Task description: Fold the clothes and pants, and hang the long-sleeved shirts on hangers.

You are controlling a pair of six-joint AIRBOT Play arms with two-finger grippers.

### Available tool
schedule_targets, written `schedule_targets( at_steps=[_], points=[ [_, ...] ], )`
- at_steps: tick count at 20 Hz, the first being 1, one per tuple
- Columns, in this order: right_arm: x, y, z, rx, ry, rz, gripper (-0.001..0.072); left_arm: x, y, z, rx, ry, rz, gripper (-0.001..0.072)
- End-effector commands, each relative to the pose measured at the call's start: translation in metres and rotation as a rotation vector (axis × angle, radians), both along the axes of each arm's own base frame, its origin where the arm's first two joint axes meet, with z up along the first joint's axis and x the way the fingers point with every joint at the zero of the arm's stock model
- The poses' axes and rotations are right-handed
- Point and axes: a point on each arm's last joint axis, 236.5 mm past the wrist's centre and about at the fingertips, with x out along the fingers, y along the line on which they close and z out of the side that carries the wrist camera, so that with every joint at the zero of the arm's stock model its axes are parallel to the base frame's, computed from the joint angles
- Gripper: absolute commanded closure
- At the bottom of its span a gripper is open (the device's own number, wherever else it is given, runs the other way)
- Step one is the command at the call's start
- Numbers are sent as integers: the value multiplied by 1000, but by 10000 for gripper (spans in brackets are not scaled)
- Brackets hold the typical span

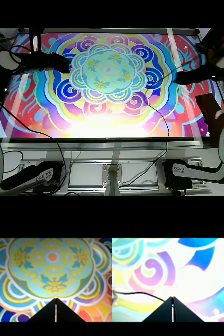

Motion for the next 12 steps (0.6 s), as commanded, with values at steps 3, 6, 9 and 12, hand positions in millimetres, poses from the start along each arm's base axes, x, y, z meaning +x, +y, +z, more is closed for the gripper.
schedule_targets(
  at_steps=[3,6,9,12],
  points=[
    [12,52,-2,-336,-112,120,703,0,0,0,1,-1,0,682],
    [14,45,-1,-318,-104,34,701,0,0,0,1,-1,0,682],
    [13,49,-1,-303,-101,34,702,0,0,0,1,-1,0,682],
    [13,49,-1,-303,-101,34,702,0,0,0,1,-1,0,682]
  ],
)
